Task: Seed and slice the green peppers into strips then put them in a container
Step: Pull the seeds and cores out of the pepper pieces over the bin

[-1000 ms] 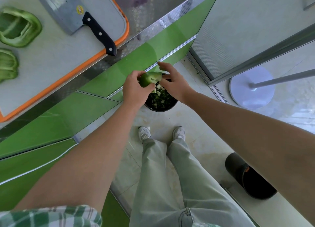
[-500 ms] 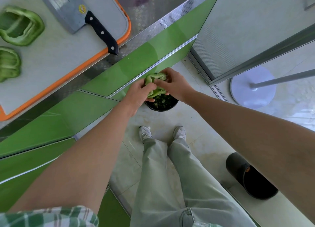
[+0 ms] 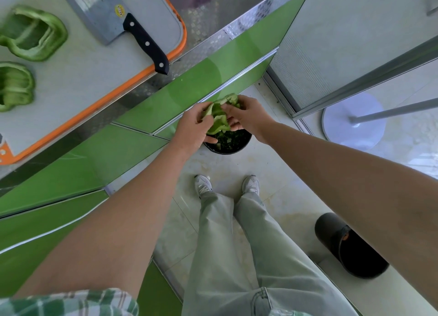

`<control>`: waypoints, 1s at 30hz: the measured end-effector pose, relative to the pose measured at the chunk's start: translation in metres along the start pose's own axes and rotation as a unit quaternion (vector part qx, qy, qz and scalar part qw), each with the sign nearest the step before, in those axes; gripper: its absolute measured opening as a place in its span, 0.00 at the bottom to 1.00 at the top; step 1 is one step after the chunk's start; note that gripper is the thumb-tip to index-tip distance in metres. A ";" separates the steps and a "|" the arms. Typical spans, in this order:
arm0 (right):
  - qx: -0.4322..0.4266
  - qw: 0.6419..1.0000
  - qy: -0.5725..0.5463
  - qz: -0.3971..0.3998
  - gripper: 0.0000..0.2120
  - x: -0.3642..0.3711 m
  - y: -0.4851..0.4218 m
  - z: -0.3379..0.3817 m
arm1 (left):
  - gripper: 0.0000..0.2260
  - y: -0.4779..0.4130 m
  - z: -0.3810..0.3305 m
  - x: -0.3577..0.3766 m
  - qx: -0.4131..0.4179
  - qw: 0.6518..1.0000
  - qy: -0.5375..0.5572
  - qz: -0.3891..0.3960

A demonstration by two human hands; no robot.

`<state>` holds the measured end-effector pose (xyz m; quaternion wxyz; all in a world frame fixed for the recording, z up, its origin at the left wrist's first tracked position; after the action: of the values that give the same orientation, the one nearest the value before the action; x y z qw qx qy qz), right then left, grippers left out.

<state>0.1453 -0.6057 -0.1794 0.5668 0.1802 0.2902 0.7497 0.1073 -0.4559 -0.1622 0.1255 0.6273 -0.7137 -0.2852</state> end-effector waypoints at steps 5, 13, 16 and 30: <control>-0.160 0.968 0.185 -0.060 0.13 0.007 0.007 0.011 | 0.21 -0.007 -0.002 -0.001 0.040 0.987 -0.143 -0.058; -0.060 0.996 0.068 -0.006 0.09 -0.003 0.002 0.007 | 0.22 -0.008 0.001 -0.004 0.010 0.991 -0.117 -0.060; 0.047 0.996 -0.056 0.044 0.14 0.008 0.004 0.003 | 0.22 -0.010 0.001 -0.004 -0.003 0.993 -0.096 -0.071; 0.055 0.994 -0.019 0.095 0.11 0.005 0.010 -0.001 | 0.13 -0.009 -0.004 -0.004 -0.043 0.998 0.025 0.043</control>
<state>0.1359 -0.6031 -0.1747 0.4873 0.2520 0.3017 0.7797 0.1174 -0.4533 -0.1629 0.1825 0.5969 -0.7240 -0.2937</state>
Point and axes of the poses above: each hand's wrist, its own y-axis away from the middle knuckle, its own x-axis out of the palm, z = x × y, the point moved 3 cm from there along -y, towards the middle knuckle, and after that the axes turned 6 degrees about -y, right-handed, at the moved point
